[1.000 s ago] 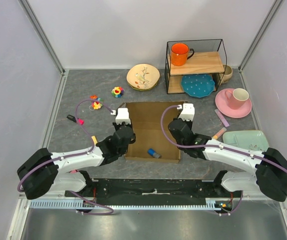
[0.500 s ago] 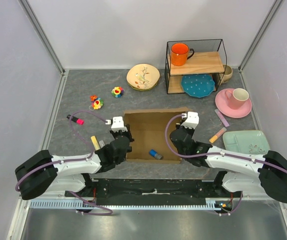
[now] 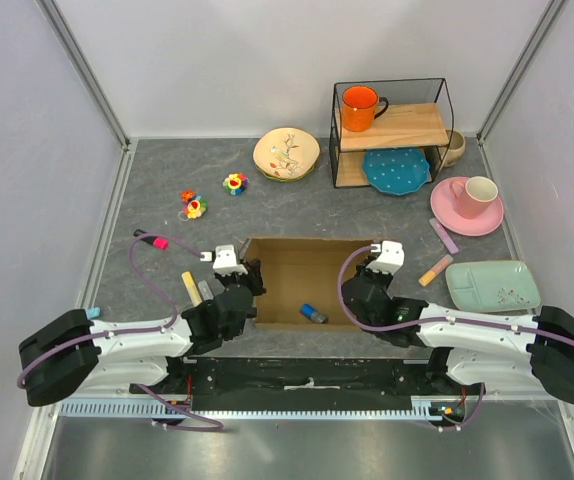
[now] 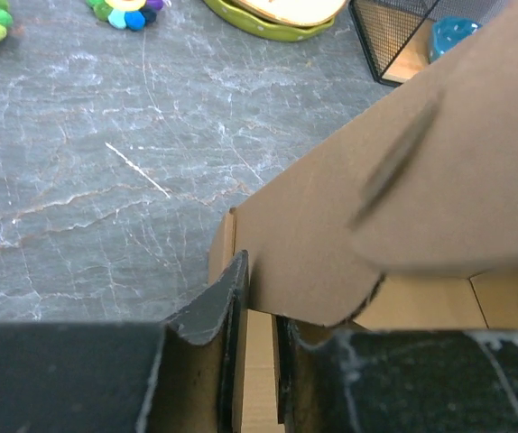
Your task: Fold the paper box
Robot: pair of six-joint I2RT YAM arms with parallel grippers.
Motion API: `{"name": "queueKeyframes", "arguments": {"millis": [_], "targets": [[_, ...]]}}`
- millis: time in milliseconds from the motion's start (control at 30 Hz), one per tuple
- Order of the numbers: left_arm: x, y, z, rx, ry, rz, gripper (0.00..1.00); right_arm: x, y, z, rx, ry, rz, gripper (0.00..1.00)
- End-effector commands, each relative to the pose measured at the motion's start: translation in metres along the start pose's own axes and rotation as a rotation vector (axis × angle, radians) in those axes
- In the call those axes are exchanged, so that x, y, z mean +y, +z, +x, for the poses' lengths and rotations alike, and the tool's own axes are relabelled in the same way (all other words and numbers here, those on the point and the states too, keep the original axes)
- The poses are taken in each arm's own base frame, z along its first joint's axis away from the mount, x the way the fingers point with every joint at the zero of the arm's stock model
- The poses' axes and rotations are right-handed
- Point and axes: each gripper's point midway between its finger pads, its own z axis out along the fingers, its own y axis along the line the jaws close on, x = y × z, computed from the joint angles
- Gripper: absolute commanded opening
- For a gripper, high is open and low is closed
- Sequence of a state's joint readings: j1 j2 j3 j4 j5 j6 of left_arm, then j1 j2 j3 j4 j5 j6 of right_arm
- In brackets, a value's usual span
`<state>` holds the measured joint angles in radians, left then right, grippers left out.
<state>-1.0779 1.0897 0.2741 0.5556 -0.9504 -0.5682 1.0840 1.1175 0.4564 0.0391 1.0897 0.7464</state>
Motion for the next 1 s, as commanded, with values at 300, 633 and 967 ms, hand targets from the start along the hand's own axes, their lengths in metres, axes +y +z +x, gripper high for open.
{"name": "queueKeyframes", "arguments": {"millis": [300,633,967], "targets": [[-0.008,-0.010,0.020,0.070,-0.060,0.015,0.21,-0.030,-0.008,0.034,0.081,-0.101,0.053,0.03],[-0.030,-0.013,0.027,0.097,-0.054,0.051,0.21,-0.032,-0.008,0.039,0.087,-0.111,0.062,0.03],[-0.014,-0.017,0.049,0.115,-0.005,0.008,0.21,-0.032,-0.015,0.034,0.087,-0.088,0.045,0.16]]}}
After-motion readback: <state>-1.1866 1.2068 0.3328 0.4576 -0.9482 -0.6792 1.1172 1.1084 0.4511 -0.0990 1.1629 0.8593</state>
